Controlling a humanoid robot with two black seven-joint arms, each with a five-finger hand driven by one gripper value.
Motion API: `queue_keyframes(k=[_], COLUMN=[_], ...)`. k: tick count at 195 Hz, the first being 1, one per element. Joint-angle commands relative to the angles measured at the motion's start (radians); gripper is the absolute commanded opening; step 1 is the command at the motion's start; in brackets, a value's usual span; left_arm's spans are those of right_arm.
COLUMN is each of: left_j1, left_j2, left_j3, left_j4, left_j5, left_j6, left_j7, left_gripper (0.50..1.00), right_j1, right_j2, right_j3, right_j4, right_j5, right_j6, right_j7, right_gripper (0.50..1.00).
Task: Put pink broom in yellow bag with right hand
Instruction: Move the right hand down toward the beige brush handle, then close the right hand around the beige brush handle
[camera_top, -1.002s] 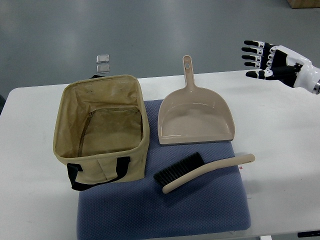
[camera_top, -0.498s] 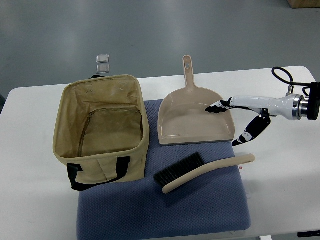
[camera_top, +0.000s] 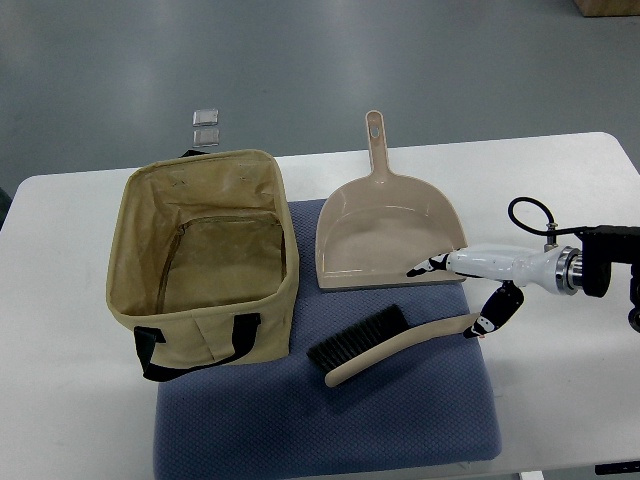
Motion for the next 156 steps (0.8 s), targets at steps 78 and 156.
queue_keyframes(k=[78,156], left_j1=[0.000,0.000], left_j2=[0.000,0.000], left_j3=[0.000,0.000], left_j4=[0.000,0.000], left_j5=[-0.001,0.001], left_j6=[0.001,-0.001], left_j7=[0.000,0.000], left_gripper=[1.000,1.000], right_j1=[-0.063,-0.074], right_j2=[0.007,0.013], right_j3=[-0.041,-0.045], right_j4=[0.008,0.008], right_j5=[-0.080,-0.100], right_j6=[-0.140,-0.162], right_j7=[-0.036,-0.042], right_gripper=[0.907,0.738])
